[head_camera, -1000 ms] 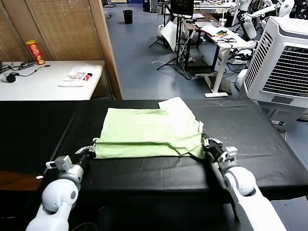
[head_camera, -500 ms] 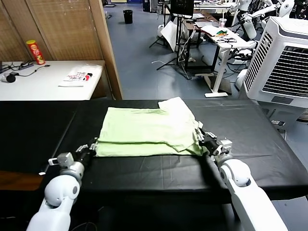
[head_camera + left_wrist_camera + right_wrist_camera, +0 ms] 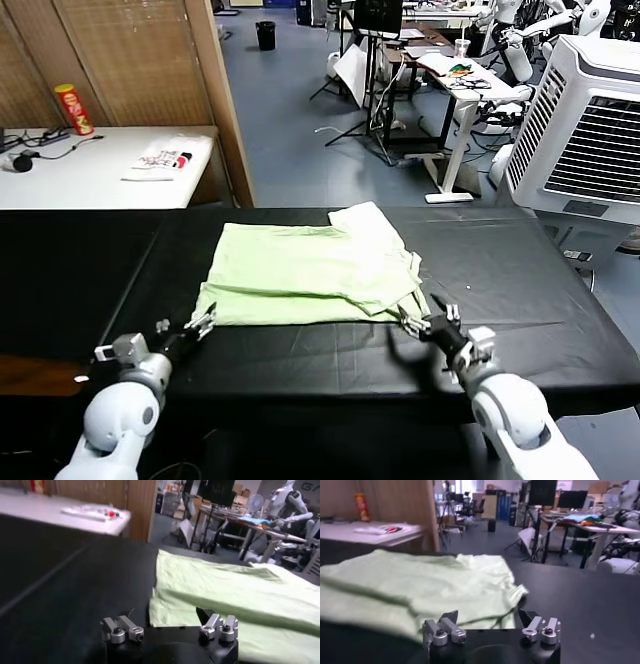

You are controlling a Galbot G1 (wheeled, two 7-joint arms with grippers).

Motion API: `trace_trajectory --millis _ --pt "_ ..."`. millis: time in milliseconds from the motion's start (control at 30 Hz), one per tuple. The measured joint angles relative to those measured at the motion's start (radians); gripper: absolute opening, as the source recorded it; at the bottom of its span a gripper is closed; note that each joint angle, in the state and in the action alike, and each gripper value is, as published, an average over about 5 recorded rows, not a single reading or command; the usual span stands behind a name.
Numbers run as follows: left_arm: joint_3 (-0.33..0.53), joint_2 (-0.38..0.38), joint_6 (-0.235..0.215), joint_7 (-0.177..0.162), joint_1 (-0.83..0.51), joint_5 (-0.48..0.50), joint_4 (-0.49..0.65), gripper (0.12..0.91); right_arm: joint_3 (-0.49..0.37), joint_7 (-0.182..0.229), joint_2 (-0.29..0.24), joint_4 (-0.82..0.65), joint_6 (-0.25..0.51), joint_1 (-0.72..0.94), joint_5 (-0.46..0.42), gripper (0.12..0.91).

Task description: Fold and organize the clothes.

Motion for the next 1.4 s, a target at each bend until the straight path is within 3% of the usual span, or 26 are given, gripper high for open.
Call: trace_trajectory --millis 133,200,500,600,833,1400 --pt "0.000 0.002 0.000 0.009 0.001 0.000 0.018 0.783 -0.002 0.000 0.002 -0.002 0.002 0.002 -0.010 0.494" --pt "0.000 0.003 -0.001 0.012 0.002 0.000 0.026 0.733 -0.002 0.000 0.001 -0.003 0.003 0.005 -0.012 0.414" --pt "0.001 0.015 -0.003 0.017 -0.007 -0.017 0.050 0.252 0.008 0.039 -0.012 0.012 -0.028 0.001 -0.004 0.172" --pt "0.004 0.023 0.001 0.012 -0.004 -0.020 0.047 0.144 0.020 0.052 -0.021 0.034 -0.060 -0.019 0.006 0.130" --pt "0.012 0.069 0.018 -0.017 0.047 0.012 -0.007 0.129 0.056 0.072 -0.033 0.116 -0.109 -0.116 0.009 0.123" --pt "-0.046 0.094 0.024 -0.022 0.348 0.062 -0.242 0.129 0.131 0.074 -0.013 0.257 -0.118 -0.336 -0.014 0.125"
